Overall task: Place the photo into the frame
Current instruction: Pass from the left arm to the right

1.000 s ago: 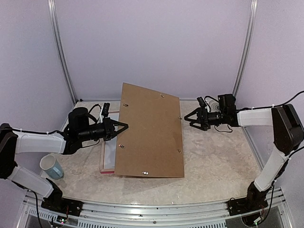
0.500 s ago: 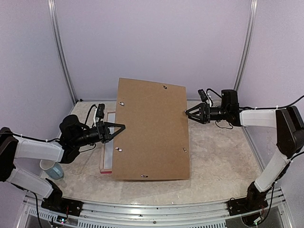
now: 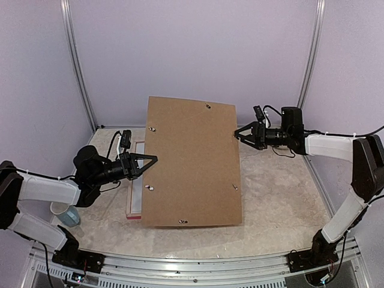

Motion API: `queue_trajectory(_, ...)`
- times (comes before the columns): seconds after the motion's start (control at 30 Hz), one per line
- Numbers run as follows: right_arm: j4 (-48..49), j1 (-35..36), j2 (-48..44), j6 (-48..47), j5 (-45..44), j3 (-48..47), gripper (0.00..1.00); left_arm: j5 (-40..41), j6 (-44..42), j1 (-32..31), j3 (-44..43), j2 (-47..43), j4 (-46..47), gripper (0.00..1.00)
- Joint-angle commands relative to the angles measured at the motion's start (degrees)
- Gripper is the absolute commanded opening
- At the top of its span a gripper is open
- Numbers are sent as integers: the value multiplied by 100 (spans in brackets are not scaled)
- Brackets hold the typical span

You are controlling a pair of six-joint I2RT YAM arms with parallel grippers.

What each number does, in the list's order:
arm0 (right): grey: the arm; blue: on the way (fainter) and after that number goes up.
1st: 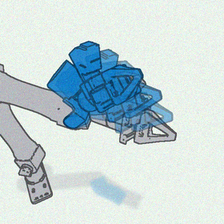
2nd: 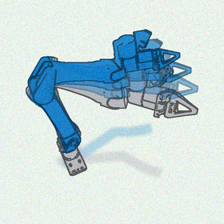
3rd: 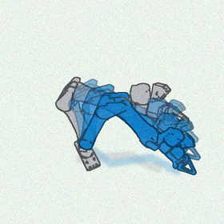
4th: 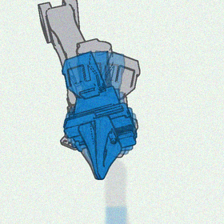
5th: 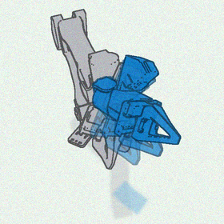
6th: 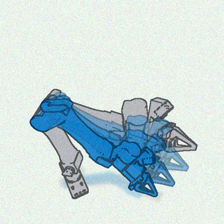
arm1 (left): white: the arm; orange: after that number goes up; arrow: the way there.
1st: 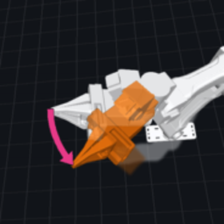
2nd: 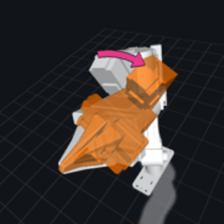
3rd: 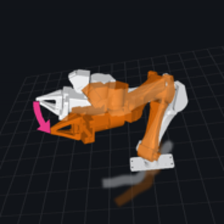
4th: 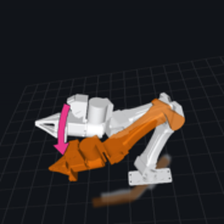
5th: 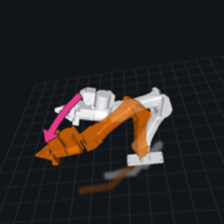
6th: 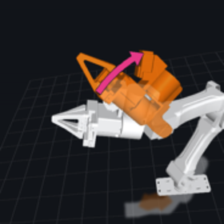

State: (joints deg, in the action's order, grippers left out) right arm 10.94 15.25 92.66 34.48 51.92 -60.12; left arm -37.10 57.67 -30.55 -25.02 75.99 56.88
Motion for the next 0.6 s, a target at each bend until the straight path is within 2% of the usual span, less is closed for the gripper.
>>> queue_trajectory(0.0, -108, -4, 94, 93, -294, -255, 94, -48, 67, 49, 39, -110, 655, 0)
queue_trajectory(0.57, -395, -59, 146, -231, -365, -49, 93, -42, 71, 65, 31, -69, 683, 0)
